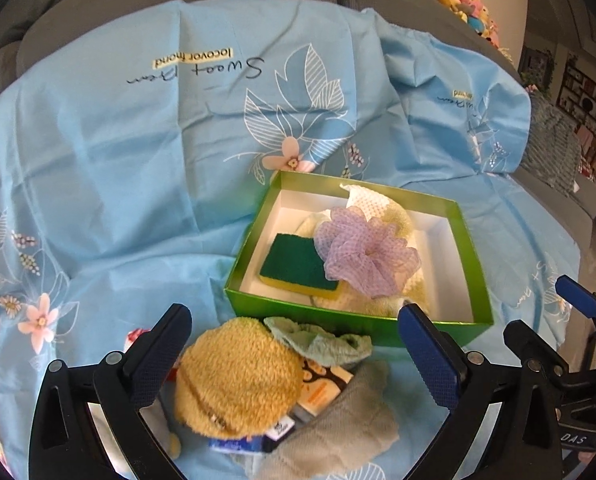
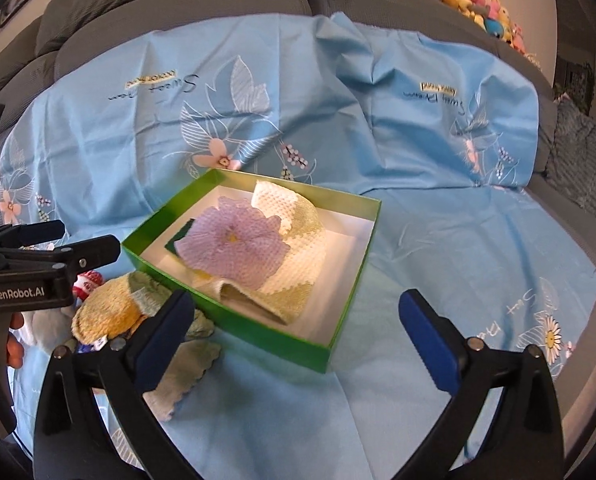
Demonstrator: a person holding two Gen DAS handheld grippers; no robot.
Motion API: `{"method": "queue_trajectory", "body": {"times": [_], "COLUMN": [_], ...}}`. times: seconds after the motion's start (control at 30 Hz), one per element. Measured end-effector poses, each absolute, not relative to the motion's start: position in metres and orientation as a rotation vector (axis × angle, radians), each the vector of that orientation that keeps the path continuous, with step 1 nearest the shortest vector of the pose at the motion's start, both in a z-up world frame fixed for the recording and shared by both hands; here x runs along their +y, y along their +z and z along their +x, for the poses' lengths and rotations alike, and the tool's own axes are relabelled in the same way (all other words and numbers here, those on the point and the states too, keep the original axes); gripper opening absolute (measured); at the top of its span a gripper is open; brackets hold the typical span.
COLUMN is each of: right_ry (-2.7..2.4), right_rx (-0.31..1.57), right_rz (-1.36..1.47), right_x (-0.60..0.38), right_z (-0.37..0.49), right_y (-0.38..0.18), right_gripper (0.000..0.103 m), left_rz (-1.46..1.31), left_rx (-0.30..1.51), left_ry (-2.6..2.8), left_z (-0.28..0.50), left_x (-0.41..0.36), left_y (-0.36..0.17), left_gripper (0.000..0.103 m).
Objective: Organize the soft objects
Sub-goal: 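Move the left gripper from the green box toward the white plush elephant, then grasp the white plush elephant with the left gripper and lift it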
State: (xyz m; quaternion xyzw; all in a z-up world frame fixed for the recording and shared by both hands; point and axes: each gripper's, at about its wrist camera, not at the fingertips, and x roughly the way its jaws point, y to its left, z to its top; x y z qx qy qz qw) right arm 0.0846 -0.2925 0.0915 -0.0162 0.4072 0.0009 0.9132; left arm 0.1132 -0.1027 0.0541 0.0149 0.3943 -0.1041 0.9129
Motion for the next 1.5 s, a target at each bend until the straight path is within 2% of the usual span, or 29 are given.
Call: {"method": "queue_trajectory", "body": {"times": [0.57,0.8,1.27,1.5], "right_ry": [0.051,0.146,0.456,0.65], "right_rx": [0.797,0.789,0.838,0.866], "right_rz": [-0.058,-0.046,-0.058,-0.116], "right_x": [-0.268,-0.252,-0.186,-0.12], "right_z": [0.039,0.025,0.004,0.005], "right_y": [0.117,0.114,0.063,0.042], "right_gripper": [0.102,0.102,0.102,0.102], "left_rz": [0.073,0.018,-0.172,-0.234], "left_rx": [0.691,0.692,0.824,0.841], "left_ry": [-0.19,-0.143,0.012,0.008], "left_z": [0.046,0.025,-0.01,0.004], "left_x": [-0.087,-0.046,0.065,0.09], "left_y": [0.081,0.077,-0.001,-0.015], "left_gripper": [0.103,0.103,0.103,0.103]}}
